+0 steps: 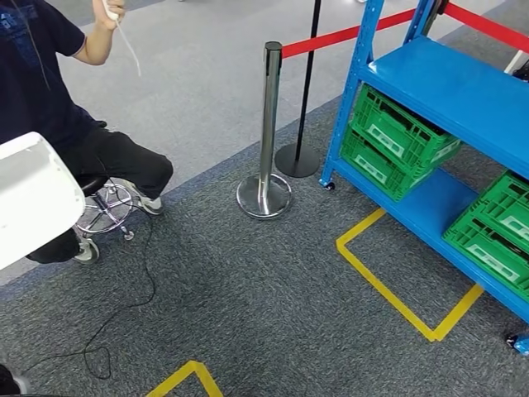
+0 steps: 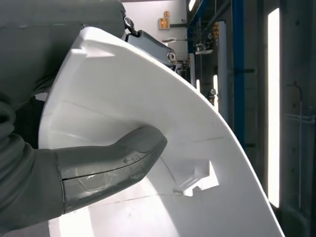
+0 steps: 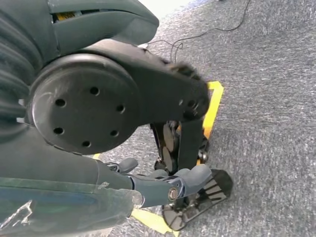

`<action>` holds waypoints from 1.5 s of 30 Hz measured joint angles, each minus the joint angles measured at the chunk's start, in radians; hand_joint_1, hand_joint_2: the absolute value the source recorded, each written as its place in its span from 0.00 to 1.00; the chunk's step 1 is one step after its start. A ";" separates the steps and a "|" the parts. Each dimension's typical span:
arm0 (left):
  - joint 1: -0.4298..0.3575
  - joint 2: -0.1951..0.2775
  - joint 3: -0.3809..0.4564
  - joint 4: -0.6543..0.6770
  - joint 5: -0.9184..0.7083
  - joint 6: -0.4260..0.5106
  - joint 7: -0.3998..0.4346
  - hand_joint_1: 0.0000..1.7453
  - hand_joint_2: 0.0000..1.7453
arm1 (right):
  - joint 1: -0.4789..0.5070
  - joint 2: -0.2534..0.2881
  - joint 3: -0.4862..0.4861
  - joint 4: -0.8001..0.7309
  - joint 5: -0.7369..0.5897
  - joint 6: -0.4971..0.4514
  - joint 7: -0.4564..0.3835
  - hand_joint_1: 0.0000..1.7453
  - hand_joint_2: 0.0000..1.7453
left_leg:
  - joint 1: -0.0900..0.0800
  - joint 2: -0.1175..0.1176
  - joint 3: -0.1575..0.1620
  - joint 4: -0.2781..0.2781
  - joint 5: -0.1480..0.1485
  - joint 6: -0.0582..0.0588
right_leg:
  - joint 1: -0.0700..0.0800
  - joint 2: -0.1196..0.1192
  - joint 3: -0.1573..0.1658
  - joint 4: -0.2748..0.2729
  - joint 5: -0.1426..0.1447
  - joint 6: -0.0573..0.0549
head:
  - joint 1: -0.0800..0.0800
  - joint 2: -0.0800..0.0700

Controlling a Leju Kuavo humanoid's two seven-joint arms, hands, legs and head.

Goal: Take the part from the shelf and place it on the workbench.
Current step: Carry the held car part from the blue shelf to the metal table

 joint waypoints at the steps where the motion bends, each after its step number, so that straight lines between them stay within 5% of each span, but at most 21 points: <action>1: -0.011 0.002 -0.006 0.004 0.002 0.003 0.000 1.00 1.00 | -0.001 -0.001 0.000 0.000 0.001 -0.002 0.000 0.00 1.00 | 0.001 -0.006 0.001 0.000 0.000 -0.003 | -0.002 0.008 0.036 -0.076 0.036 0.000 | 0.000 0.000; 4: -0.054 0.010 -0.021 0.013 0.005 0.009 0.000 1.00 1.00 | -0.003 -0.002 0.002 0.001 0.012 -0.016 0.003 0.00 1.00 | -0.001 -0.022 -0.007 0.005 0.004 -0.020 | -0.006 0.039 0.106 -0.218 0.078 -0.005 | 0.000 0.000; 8: -0.118 0.020 -0.036 0.030 0.004 0.016 0.000 1.00 1.00 | -0.006 -0.002 0.013 0.002 0.033 -0.063 0.023 0.00 1.00 | 0.002 -0.017 -0.024 0.024 -0.006 -0.041 | -0.006 0.026 0.106 -0.223 0.085 -0.031 | -0.003 0.000; 11: -0.160 0.025 -0.045 0.043 0.006 0.025 0.000 1.00 1.00 | -0.007 -0.003 0.021 0.003 0.040 -0.090 0.038 0.00 1.00 | 0.001 0.009 -0.104 0.195 -0.095 -0.050 | -0.005 0.010 0.103 -0.226 0.089 -0.044 | -0.006 0.000; 13: -0.174 0.027 -0.051 0.052 0.007 0.029 0.000 1.00 1.00 | -0.007 -0.004 0.024 0.003 0.041 -0.097 0.043 0.00 1.00 | 0.001 0.012 -0.151 0.294 -0.124 -0.051 | -0.003 0.000 0.101 -0.226 0.089 -0.045 | -0.006 0.000; 15: -0.185 0.028 -0.055 0.061 0.010 0.029 0.000 1.00 1.00 | -0.008 -0.003 0.025 0.003 0.043 -0.102 0.046 0.00 1.00 | 0.001 0.013 -0.129 0.252 -0.081 -0.048 | -0.002 -0.009 0.102 -0.226 0.089 -0.045 | -0.006 0.000; 18: -0.209 0.031 -0.064 0.074 0.013 0.026 0.000 1.00 1.00 | -0.010 -0.003 0.028 0.003 0.047 -0.111 0.048 0.00 1.00 | -0.003 0.038 -0.033 0.060 -0.001 -0.040 | 0.003 -0.019 0.103 -0.223 0.086 -0.037 | -0.005 0.000; 23: -0.233 0.033 -0.084 0.099 0.002 0.033 0.000 1.00 1.00 | -0.012 -0.004 0.031 0.003 0.048 -0.118 0.046 0.00 1.00 | -0.006 0.035 -0.017 0.006 0.006 -0.015 | 0.004 -0.026 0.093 -0.211 0.074 -0.012 | -0.002 0.000; 25: -0.239 0.034 -0.087 0.105 -0.004 0.042 0.000 1.00 1.00 | -0.012 -0.005 0.032 0.003 0.048 -0.122 0.043 0.00 1.00 | -0.003 0.030 -0.017 0.004 0.008 -0.004 | 0.003 -0.011 0.053 -0.129 0.026 -0.004 | 0.003 0.000; 27: -0.241 0.035 -0.089 0.115 -0.001 0.046 0.000 1.00 1.00 | -0.010 -0.007 0.032 0.003 0.049 -0.130 0.041 0.00 1.00 | -0.004 0.023 -0.018 0.004 0.008 0.000 | 0.003 -0.003 -0.011 0.007 -0.034 -0.002 | 0.005 0.000; 29: -0.239 0.036 -0.089 0.127 0.007 0.043 0.000 1.00 1.00 | -0.007 -0.012 0.032 0.003 0.050 -0.141 0.043 0.00 1.00 | -0.004 0.013 -0.017 0.005 0.007 0.001 | 0.002 -0.002 -0.042 0.063 -0.039 -0.001 | 0.006 0.000; 32: -0.236 0.037 -0.088 0.140 0.015 0.031 0.000 1.00 1.00 | -0.003 -0.023 0.032 0.003 0.051 -0.151 0.047 0.00 1.00 | -0.003 -0.004 -0.015 0.006 0.006 -0.004 | -0.001 0.012 0.037 -0.105 0.055 -0.003 | 0.006 0.000; 34: -0.235 0.041 -0.088 0.145 0.012 0.025 0.000 1.00 1.00 | -0.003 -0.026 0.033 0.003 0.055 -0.153 0.048 0.00 1.00 | -0.004 -0.012 -0.019 0.010 0.007 -0.013 | -0.004 0.032 0.085 -0.201 0.086 -0.006 | 0.006 0.000; 37: -0.231 0.045 -0.089 0.149 0.003 0.021 0.000 1.00 1.00 | -0.001 -0.026 0.036 0.003 0.062 -0.157 0.051 0.00 1.00 | -0.002 -0.021 -0.025 0.010 0.011 -0.030 | -0.002 0.032 0.090 -0.213 0.087 -0.021 | 0.005 0.000; 39: -0.228 0.048 -0.090 0.150 0.001 0.020 0.000 1.00 1.00 | -0.001 -0.026 0.039 0.003 0.065 -0.158 0.052 0.00 1.00 | -0.002 -0.012 -0.038 0.040 -0.012 -0.039 | -0.004 0.025 0.091 -0.215 0.089 -0.035 | 0.002 0.000; 43: -0.216 0.052 -0.090 0.151 -0.003 0.022 0.000 1.00 1.00 | 0.001 -0.029 0.041 0.003 0.071 -0.160 0.056 0.00 1.00 | -0.003 0.010 -0.150 0.275 -0.118 -0.046 | 0.000 0.005 0.091 -0.217 0.089 -0.048 | -0.002 0.000; 45: -0.207 0.053 -0.090 0.151 -0.006 0.023 0.000 1.00 1.00 | 0.002 -0.029 0.042 0.003 0.075 -0.161 0.056 0.00 1.00 | -0.003 0.011 -0.156 0.283 -0.097 -0.043 | 0.002 -0.004 0.092 -0.217 0.088 -0.048 | -0.002 0.000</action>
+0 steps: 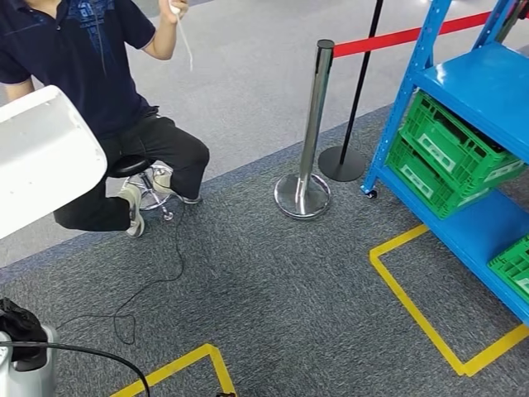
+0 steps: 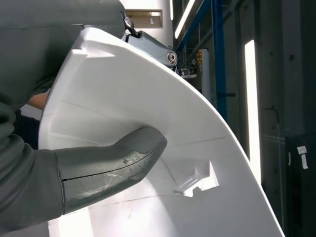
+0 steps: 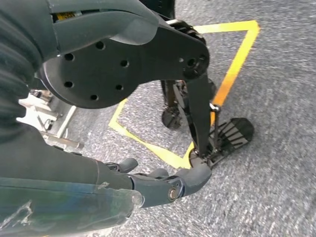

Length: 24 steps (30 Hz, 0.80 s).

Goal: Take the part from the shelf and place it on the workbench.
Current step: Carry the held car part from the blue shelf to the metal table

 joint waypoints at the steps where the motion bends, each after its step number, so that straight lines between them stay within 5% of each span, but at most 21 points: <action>1: 0.003 0.000 0.000 0.000 -0.001 -0.001 0.000 1.00 1.00 | 0.000 0.000 0.001 0.000 0.002 -0.001 0.000 0.00 1.00 | -0.001 0.003 0.026 -0.052 0.033 0.003 | 0.001 -0.004 0.001 0.000 0.000 0.000 | 0.000 0.000; 4: 0.005 0.001 -0.002 -0.002 -0.005 -0.005 0.000 1.00 1.00 | -0.001 0.000 0.006 0.000 0.004 -0.001 0.000 0.00 1.00 | -0.009 0.032 0.124 -0.242 0.102 0.015 | 0.005 -0.014 0.003 0.002 -0.003 0.007 | 0.001 0.000; 9: 0.011 0.002 -0.012 -0.003 -0.013 -0.010 0.000 1.00 1.00 | -0.001 0.000 0.010 0.000 0.010 0.002 -0.004 0.00 1.00 | -0.009 0.021 0.136 -0.280 0.109 0.037 | 0.006 -0.021 -0.008 0.021 -0.023 0.030 | 0.004 0.000; 12: 0.012 0.002 -0.022 -0.003 -0.014 -0.010 0.000 1.00 1.00 | 0.000 0.000 0.013 0.001 0.014 0.008 -0.006 0.00 1.00 | -0.005 0.012 0.135 -0.282 0.111 0.047 | 0.004 0.000 -0.090 0.197 -0.113 0.042 | 0.008 0.000; 14: 0.013 0.002 -0.026 -0.003 -0.015 -0.010 0.000 1.00 1.00 | 0.002 0.000 0.014 0.002 0.014 0.009 -0.006 0.00 1.00 | -0.005 0.004 0.135 -0.282 0.111 0.048 | 0.002 0.002 -0.137 0.292 -0.140 0.046 | 0.009 0.000; 16: 0.013 0.002 -0.031 -0.002 -0.015 -0.010 0.000 1.00 1.00 | 0.002 0.000 0.014 0.002 0.013 0.008 -0.006 0.00 1.00 | -0.003 -0.004 0.136 -0.281 0.110 0.047 | -0.002 0.002 -0.113 0.235 -0.091 0.049 | 0.009 0.000; 19: 0.012 0.004 -0.038 -0.002 -0.015 -0.009 0.000 1.00 1.00 | 0.001 0.001 0.014 0.003 0.012 0.006 -0.005 0.00 1.00 | -0.003 -0.014 0.135 -0.274 0.108 0.035 | -0.009 0.014 -0.016 0.039 -0.009 0.050 | 0.010 0.000; 24: 0.014 0.008 -0.043 -0.002 -0.015 -0.002 0.000 1.00 1.00 | 0.002 0.002 0.014 0.004 0.011 0.006 -0.001 0.00 1.00 | -0.008 -0.017 0.130 -0.273 0.114 0.056 | -0.008 0.024 -0.001 0.003 -0.001 0.039 | 0.008 0.000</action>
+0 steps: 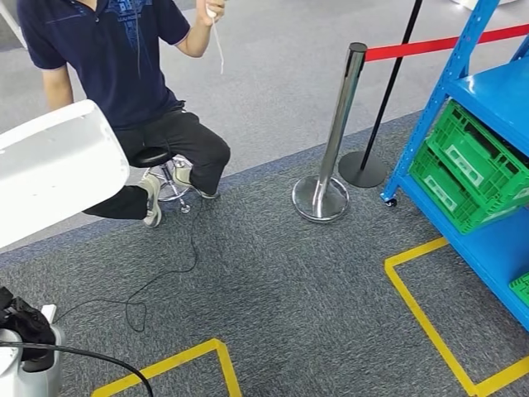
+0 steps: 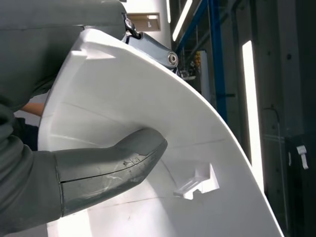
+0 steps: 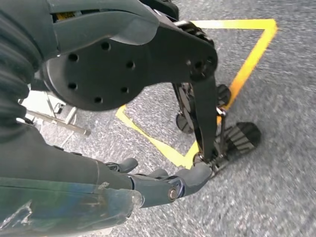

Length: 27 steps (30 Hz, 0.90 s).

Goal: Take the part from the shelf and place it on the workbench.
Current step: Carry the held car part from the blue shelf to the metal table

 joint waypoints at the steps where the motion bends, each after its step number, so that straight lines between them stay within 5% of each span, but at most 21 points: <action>1: 0.000 0.001 -0.001 0.000 0.000 0.003 0.000 1.00 1.00 | 0.000 0.000 0.000 0.000 0.000 0.000 0.000 0.00 1.00 | 0.001 0.000 0.001 -0.003 0.001 0.001 | 0.002 0.001 -0.001 0.000 0.000 -0.003 | 0.000 0.000; 5: 0.000 0.002 -0.004 0.002 0.001 0.009 0.000 1.00 1.00 | 0.001 0.000 0.000 0.000 -0.001 0.004 -0.002 0.00 1.00 | 0.003 0.001 0.001 -0.010 0.006 -0.011 | 0.006 0.002 -0.005 0.001 0.001 -0.014 | 0.000 0.000; 10: 0.000 0.003 -0.005 0.003 0.002 0.011 0.000 1.00 1.00 | 0.001 0.000 0.000 0.000 -0.001 0.006 -0.005 0.00 1.00 | 0.008 0.001 0.000 -0.014 0.008 -0.045 | 0.009 0.000 -0.006 0.002 0.001 -0.019 | 0.001 0.000; 25: 0.001 0.006 -0.005 0.008 0.002 0.015 0.000 1.00 1.00 | 0.002 0.000 0.000 0.000 0.000 0.008 -0.013 0.00 1.00 | 0.001 0.001 -0.002 -0.012 0.009 -0.044 | 0.001 0.000 -0.005 -0.001 0.005 -0.016 | 0.001 0.000; 27: 0.001 0.008 -0.005 0.008 0.002 0.016 0.000 1.00 1.00 | 0.002 0.003 0.000 0.000 0.001 0.008 -0.015 0.00 1.00 | -0.002 0.001 -0.003 -0.013 0.009 -0.032 | -0.002 -0.001 -0.003 -0.009 0.009 -0.009 | 0.000 0.000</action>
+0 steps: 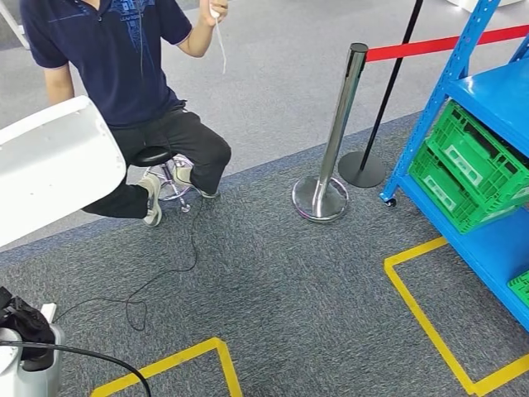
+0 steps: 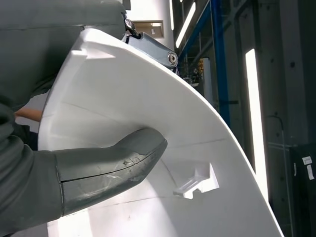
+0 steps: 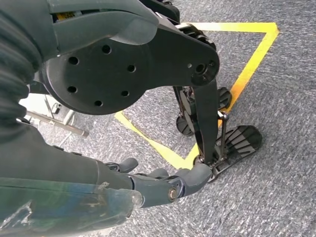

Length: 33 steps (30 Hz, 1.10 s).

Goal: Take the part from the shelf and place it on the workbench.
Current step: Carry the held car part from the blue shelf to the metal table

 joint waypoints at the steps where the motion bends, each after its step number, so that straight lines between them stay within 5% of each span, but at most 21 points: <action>1: 0.000 0.001 0.000 0.000 0.000 0.001 0.000 1.00 1.00 | 0.000 0.002 0.000 0.000 0.000 0.000 -0.001 0.00 1.00 | 0.001 0.000 0.006 -0.012 0.005 0.010 | -0.001 -0.001 0.002 -0.006 0.003 0.005 | -0.001 0.000; 4: 0.001 0.002 -0.002 0.000 0.000 0.004 0.000 1.00 1.00 | 0.000 0.004 0.000 0.000 0.002 0.000 -0.004 0.00 1.00 | 0.011 0.001 0.034 -0.066 0.031 0.026 | 0.001 -0.006 -0.020 0.036 -0.029 0.017 | 0.002 0.000; 6: 0.002 0.002 -0.003 0.000 0.000 0.007 0.000 1.00 1.00 | 0.001 0.004 0.000 0.000 0.003 0.000 -0.006 0.00 1.00 | 0.016 0.001 0.037 -0.073 0.036 0.024 | -0.003 -0.008 -0.077 0.158 -0.092 0.025 | 0.004 0.000; 8: 0.005 0.001 -0.004 0.001 0.000 0.008 0.000 1.00 1.00 | 0.004 0.004 0.000 0.000 0.002 0.000 -0.006 0.00 1.00 | 0.021 0.000 0.036 -0.070 0.034 0.017 | -0.012 -0.008 -0.117 0.241 -0.115 0.039 | 0.004 0.000; 9: 0.006 0.001 -0.004 0.002 0.000 0.009 0.000 1.00 1.00 | 0.005 0.004 0.000 0.000 0.001 0.000 -0.006 0.00 1.00 | 0.026 -0.002 0.036 -0.067 0.032 0.010 | -0.019 -0.008 -0.111 0.228 -0.099 0.047 | 0.004 0.000; 12: 0.008 0.001 -0.004 0.004 0.000 0.010 0.000 1.00 1.00 | 0.005 0.007 0.000 0.001 0.000 0.000 -0.009 0.00 1.00 | 0.043 -0.007 0.026 -0.033 0.013 -0.025 | -0.041 0.000 -0.021 0.059 -0.022 0.078 | 0.005 0.000; 14: 0.009 0.002 -0.004 0.004 0.000 0.011 0.000 1.00 1.00 | 0.005 0.012 0.000 0.002 0.003 0.000 -0.014 0.00 1.00 | 0.048 -0.009 0.015 -0.011 0.005 -0.039 | -0.043 0.010 0.004 0.012 -0.012 0.067 | 0.000 0.000; 16: 0.010 0.002 -0.005 0.004 0.000 0.011 0.000 1.00 1.00 | 0.006 0.013 0.001 0.002 0.007 0.000 -0.020 0.00 1.00 | 0.049 -0.009 0.006 -0.007 0.018 -0.023 | -0.038 0.011 0.002 0.007 -0.002 0.045 | -0.008 0.000; 19: 0.009 0.005 -0.005 0.004 0.000 0.011 0.000 1.00 1.00 | 0.007 0.015 0.003 0.002 0.013 0.002 -0.027 0.00 1.00 | 0.045 -0.008 0.001 -0.014 0.038 0.006 | -0.046 0.009 0.006 -0.019 0.012 0.046 | -0.012 0.000; 22: 0.004 0.008 -0.005 -0.002 0.001 0.012 0.000 1.00 1.00 | 0.007 0.014 0.008 0.001 0.017 0.007 -0.030 0.00 1.00 | 0.041 -0.023 0.073 -0.144 0.084 0.052 | -0.048 0.001 0.026 -0.056 0.014 0.046 | -0.026 0.000; 23: 0.002 0.008 -0.005 -0.003 0.002 0.012 0.001 1.00 1.00 | 0.006 0.012 0.010 0.001 0.018 0.008 -0.031 0.00 1.00 | 0.044 -0.031 0.100 -0.194 0.100 0.064 | -0.044 -0.002 0.014 -0.030 -0.006 0.043 | -0.029 -0.001; 24: 0.000 0.005 -0.005 -0.003 0.003 0.012 0.001 1.00 1.00 | 0.005 0.010 0.011 0.001 0.019 0.009 -0.032 0.00 1.00 | 0.049 -0.040 0.115 -0.223 0.102 0.063 | -0.042 -0.004 -0.011 0.025 -0.038 0.042 | -0.029 -0.001; 26: 0.004 0.003 -0.004 -0.001 0.004 0.013 0.003 1.00 1.00 | 0.005 0.009 0.012 0.001 0.019 0.008 -0.033 0.00 1.00 | 0.056 -0.046 0.107 -0.213 0.096 0.033 | -0.044 -0.006 -0.067 0.140 -0.089 0.050 | -0.025 0.000; 27: 0.007 0.002 -0.004 -0.001 0.003 0.013 0.003 1.00 1.00 | 0.006 0.008 0.012 0.001 0.020 0.008 -0.033 0.00 1.00 | 0.062 -0.053 0.099 -0.201 0.089 0.014 | -0.046 -0.007 -0.078 0.165 -0.092 0.057 | -0.021 0.000; 29: 0.010 0.000 -0.005 0.000 0.003 0.013 0.003 1.00 1.00 | 0.009 0.006 0.013 0.001 0.020 0.007 -0.034 0.00 1.00 | 0.082 -0.073 0.074 -0.159 0.075 -0.023 | -0.054 -0.003 -0.041 0.106 -0.052 0.077 | -0.013 0.000; 31: 0.012 0.000 -0.004 0.000 0.003 0.013 0.002 1.00 1.00 | 0.010 0.009 0.014 0.003 0.020 0.008 -0.034 0.00 1.00 | 0.102 -0.094 0.046 -0.109 0.056 -0.058 | -0.057 0.043 0.010 0.022 -0.026 0.099 | -0.009 0.000; 33: 0.015 -0.003 -0.005 0.000 0.002 0.013 0.002 1.00 1.00 | 0.012 0.010 0.015 0.004 0.019 0.008 -0.034 0.00 1.00 | 0.114 -0.106 0.031 -0.089 0.055 -0.077 | -0.043 0.081 0.030 0.000 -0.027 0.086 | -0.017 0.000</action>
